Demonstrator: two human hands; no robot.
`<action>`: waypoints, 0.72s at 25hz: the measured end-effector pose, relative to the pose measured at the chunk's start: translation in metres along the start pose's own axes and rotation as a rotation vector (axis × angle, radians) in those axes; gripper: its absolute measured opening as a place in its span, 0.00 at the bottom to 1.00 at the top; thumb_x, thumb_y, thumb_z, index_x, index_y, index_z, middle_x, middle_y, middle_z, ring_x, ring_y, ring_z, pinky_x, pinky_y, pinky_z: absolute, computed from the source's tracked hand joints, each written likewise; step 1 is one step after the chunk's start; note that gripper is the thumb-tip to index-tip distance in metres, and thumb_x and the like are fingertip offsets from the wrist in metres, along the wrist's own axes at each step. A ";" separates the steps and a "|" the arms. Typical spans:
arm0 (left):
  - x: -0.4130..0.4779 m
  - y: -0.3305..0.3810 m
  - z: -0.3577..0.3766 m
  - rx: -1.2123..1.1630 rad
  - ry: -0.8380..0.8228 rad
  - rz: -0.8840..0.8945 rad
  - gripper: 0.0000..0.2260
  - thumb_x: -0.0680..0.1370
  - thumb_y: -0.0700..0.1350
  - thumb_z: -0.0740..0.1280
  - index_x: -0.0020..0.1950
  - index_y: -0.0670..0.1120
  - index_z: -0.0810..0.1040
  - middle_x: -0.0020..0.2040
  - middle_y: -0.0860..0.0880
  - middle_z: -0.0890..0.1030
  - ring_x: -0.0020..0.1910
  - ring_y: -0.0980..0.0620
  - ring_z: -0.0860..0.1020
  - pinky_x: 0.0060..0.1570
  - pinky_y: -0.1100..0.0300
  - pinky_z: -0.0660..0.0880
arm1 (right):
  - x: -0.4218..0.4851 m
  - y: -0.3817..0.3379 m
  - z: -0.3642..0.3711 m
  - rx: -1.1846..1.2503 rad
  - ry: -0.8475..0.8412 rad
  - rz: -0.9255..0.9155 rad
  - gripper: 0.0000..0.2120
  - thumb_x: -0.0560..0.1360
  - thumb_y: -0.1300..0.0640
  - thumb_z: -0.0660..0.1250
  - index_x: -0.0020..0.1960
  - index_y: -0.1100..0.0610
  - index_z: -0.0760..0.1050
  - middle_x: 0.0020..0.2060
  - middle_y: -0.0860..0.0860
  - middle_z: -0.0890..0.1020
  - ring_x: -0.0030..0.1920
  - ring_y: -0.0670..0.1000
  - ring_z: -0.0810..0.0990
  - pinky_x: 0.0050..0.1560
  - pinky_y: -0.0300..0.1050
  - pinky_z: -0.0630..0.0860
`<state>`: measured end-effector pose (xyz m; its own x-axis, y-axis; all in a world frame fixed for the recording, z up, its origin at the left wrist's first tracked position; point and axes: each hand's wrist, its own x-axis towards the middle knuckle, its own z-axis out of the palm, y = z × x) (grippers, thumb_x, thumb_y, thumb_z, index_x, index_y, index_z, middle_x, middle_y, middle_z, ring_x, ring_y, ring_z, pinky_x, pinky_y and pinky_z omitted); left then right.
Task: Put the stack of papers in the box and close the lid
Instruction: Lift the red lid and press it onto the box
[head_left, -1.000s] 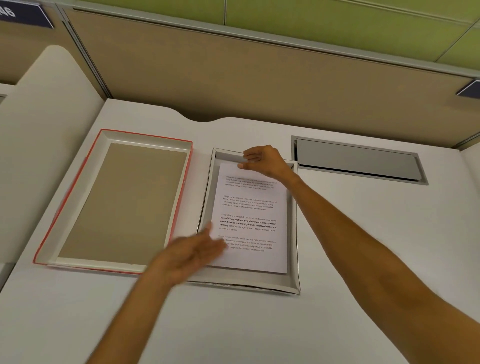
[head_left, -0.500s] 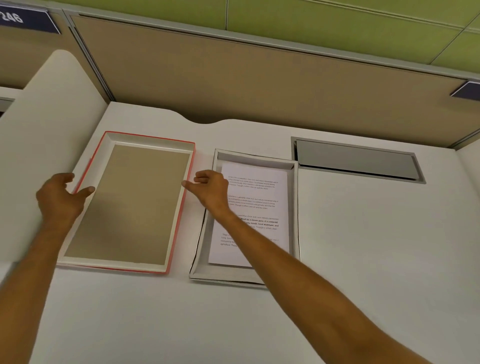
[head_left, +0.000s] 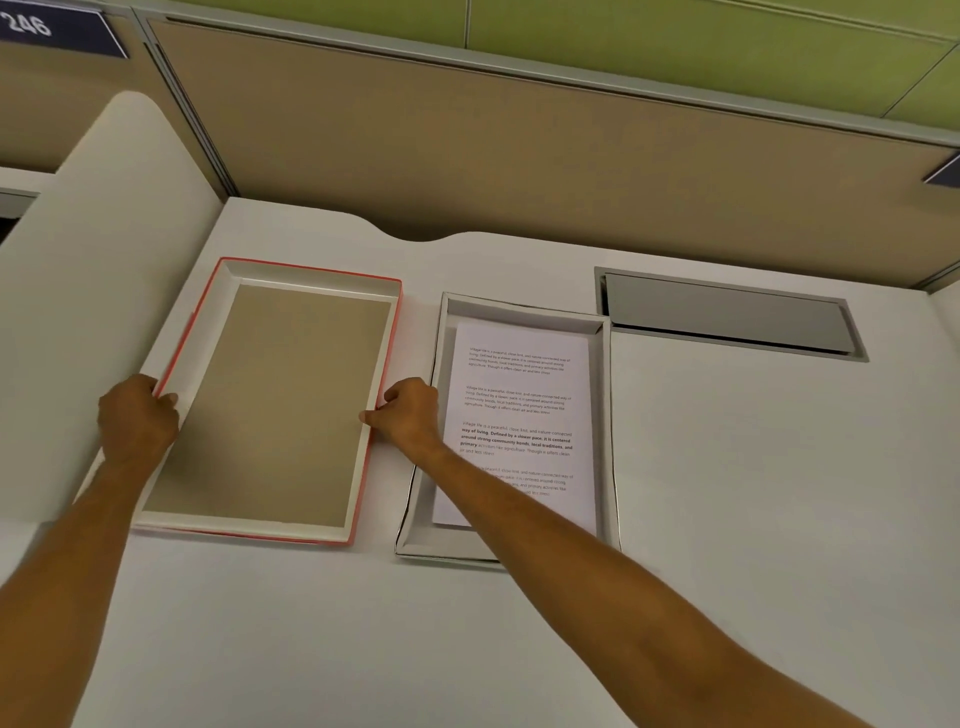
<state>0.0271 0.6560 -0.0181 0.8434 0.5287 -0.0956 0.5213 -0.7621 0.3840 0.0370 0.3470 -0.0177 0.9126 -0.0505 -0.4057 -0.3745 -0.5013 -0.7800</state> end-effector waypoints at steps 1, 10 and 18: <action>0.001 -0.002 0.001 0.015 0.001 0.000 0.12 0.78 0.36 0.68 0.56 0.28 0.76 0.54 0.26 0.80 0.52 0.23 0.78 0.56 0.34 0.75 | 0.000 0.000 0.000 -0.002 -0.004 0.003 0.17 0.65 0.57 0.80 0.38 0.71 0.80 0.37 0.63 0.84 0.34 0.58 0.82 0.37 0.43 0.77; 0.008 0.016 -0.013 -0.026 -0.063 -0.139 0.15 0.80 0.37 0.62 0.64 0.32 0.66 0.60 0.26 0.75 0.57 0.24 0.75 0.58 0.34 0.73 | -0.003 0.000 -0.009 0.007 0.001 -0.031 0.19 0.64 0.55 0.81 0.44 0.69 0.81 0.41 0.61 0.85 0.43 0.59 0.84 0.50 0.51 0.81; 0.049 0.030 -0.055 -0.142 -0.250 -0.278 0.31 0.77 0.41 0.64 0.77 0.33 0.58 0.68 0.32 0.73 0.65 0.30 0.73 0.66 0.40 0.71 | -0.019 -0.094 -0.030 0.194 0.005 -0.248 0.35 0.67 0.44 0.77 0.66 0.61 0.72 0.53 0.56 0.82 0.54 0.54 0.81 0.53 0.45 0.78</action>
<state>0.0763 0.6796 0.0393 0.6874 0.5873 -0.4274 0.7258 -0.5339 0.4337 0.0593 0.3689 0.0777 0.9806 0.0485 -0.1897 -0.1641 -0.3244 -0.9316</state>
